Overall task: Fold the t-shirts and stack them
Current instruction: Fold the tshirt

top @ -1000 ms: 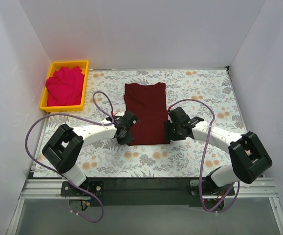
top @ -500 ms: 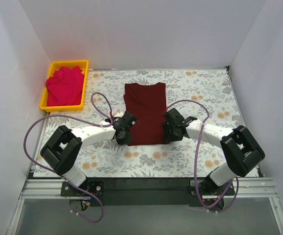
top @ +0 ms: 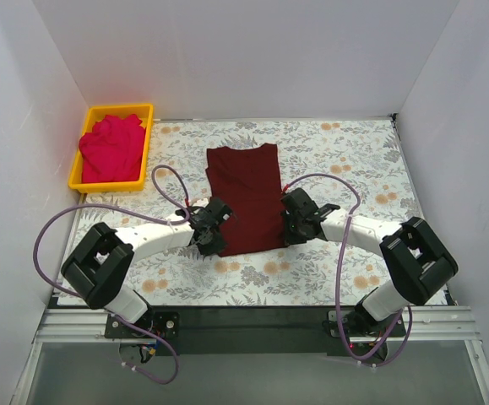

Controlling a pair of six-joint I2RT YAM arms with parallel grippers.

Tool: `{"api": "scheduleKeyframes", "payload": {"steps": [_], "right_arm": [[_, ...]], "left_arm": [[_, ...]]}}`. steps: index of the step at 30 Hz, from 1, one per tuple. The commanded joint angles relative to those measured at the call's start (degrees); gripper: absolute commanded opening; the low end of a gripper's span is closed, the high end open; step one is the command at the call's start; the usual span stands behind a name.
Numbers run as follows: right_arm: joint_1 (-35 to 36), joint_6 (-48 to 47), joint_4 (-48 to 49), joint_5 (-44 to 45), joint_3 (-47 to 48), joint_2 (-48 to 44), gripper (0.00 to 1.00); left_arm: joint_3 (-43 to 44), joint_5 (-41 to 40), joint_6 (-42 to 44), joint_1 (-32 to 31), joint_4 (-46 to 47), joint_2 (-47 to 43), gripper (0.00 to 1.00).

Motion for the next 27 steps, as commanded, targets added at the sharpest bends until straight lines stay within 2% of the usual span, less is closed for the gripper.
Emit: {"api": "scheduleKeyframes", "payload": {"steps": [1,4,7,11,13,15,18,20,23,26,27], "right_arm": [[0.6,-0.8,-7.4,-2.5,-6.3,4.2,0.03],[0.7,-1.6,-9.2,-4.2,-7.2,0.7,0.01],[1.9,-2.5,-15.3,-5.5,-8.0,-5.3,0.01],[3.3,-3.8,-25.4,-9.4,-8.6,-15.5,0.01],[3.5,-4.3,-33.4,-10.5,-7.5,-21.3,0.01],[3.8,-4.7,-40.9,-11.6,-6.3,-26.7,0.01],[3.8,-5.5,-46.5,-11.9,-2.4,-31.0,0.01],[3.7,-6.3,-49.3,-9.6,1.9,-31.0,0.01],[3.6,-7.5,-49.3,-6.2,6.9,-27.9,0.01],[3.3,-9.7,-49.1,-1.9,15.0,-22.6,0.01],[3.0,-10.6,-49.1,-1.2,18.6,-19.9,0.01]], "left_arm": [[-3.2,0.8,0.0,-0.3,-7.6,-0.3,0.00],[-4.8,2.5,-0.6,-0.4,-9.7,-3.8,0.00],[-5.9,4.2,-2.6,-2.7,-15.0,-9.7,0.00],[-6.6,8.5,-6.7,-7.4,-22.2,-19.0,0.00],[-6.3,11.0,-9.6,-10.9,-26.1,-23.8,0.00],[-5.8,14.1,-11.3,-13.9,-28.4,-26.0,0.00],[-4.7,20.6,-11.3,-15.6,-28.8,-29.7,0.00],[-2.2,21.3,-10.3,-15.5,-27.7,-31.2,0.00],[4.3,17.5,-8.8,-14.1,-29.9,-28.6,0.00],[7.7,14.8,-4.6,-10.0,-29.5,-26.2,0.00],[8.1,14.9,-3.4,-6.9,-28.9,-25.1,0.00]]}}
